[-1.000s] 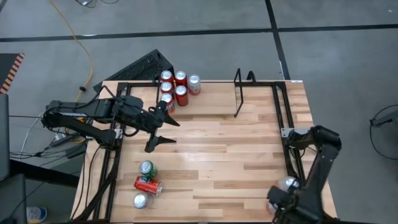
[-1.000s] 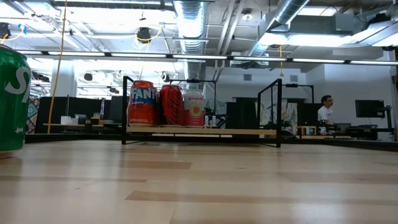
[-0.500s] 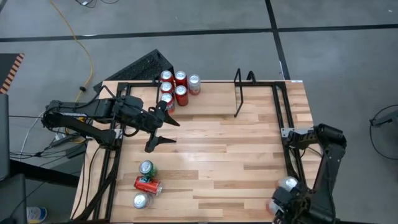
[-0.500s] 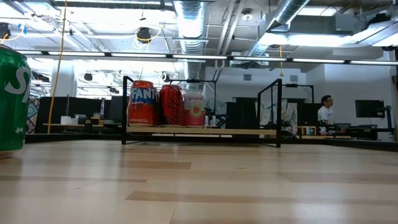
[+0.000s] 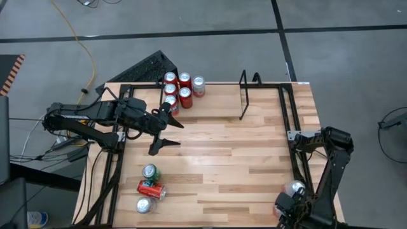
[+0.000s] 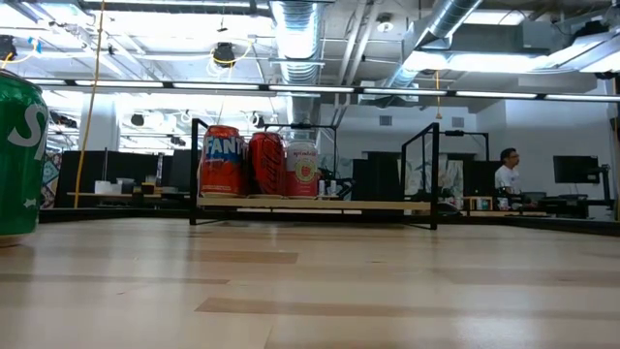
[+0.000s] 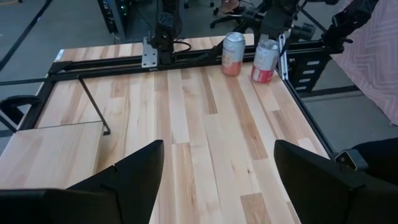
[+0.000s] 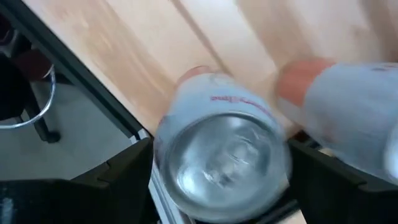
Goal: Place canned beverage on shelf
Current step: Put the pink white soda can on the shelf and align with the other pink white soda can
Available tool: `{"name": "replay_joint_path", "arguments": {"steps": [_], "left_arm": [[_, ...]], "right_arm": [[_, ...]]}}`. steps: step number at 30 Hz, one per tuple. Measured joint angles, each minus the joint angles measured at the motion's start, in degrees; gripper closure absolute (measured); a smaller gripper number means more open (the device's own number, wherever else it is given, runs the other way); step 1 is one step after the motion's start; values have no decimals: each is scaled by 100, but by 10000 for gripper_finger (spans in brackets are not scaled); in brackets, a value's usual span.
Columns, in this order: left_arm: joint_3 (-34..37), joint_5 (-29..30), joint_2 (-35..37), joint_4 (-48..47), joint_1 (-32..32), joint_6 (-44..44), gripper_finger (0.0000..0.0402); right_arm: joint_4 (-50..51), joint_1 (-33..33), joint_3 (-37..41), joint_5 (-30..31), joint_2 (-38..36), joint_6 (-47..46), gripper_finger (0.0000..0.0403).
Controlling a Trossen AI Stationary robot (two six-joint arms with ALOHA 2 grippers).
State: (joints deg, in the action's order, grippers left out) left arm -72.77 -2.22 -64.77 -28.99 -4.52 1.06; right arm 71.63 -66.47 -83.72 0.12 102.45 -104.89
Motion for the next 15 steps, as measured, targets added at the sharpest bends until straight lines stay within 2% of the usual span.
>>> {"name": "replay_joint_path", "arguments": {"steps": [6, 11, 15], "left_arm": [[0, 2, 0, -2, -1, -4, 111], [0, 2, 0, -6, -1, -7, 111], [0, 4, 0, -66, 0, 15, 111]], "right_arm": [[-561, 270, 439, -104, 2, 273, 84], [-632, 636, 531, -592, -13, 990, 132], [-610, 978, 538, -732, -13, 1559, 136]]}}
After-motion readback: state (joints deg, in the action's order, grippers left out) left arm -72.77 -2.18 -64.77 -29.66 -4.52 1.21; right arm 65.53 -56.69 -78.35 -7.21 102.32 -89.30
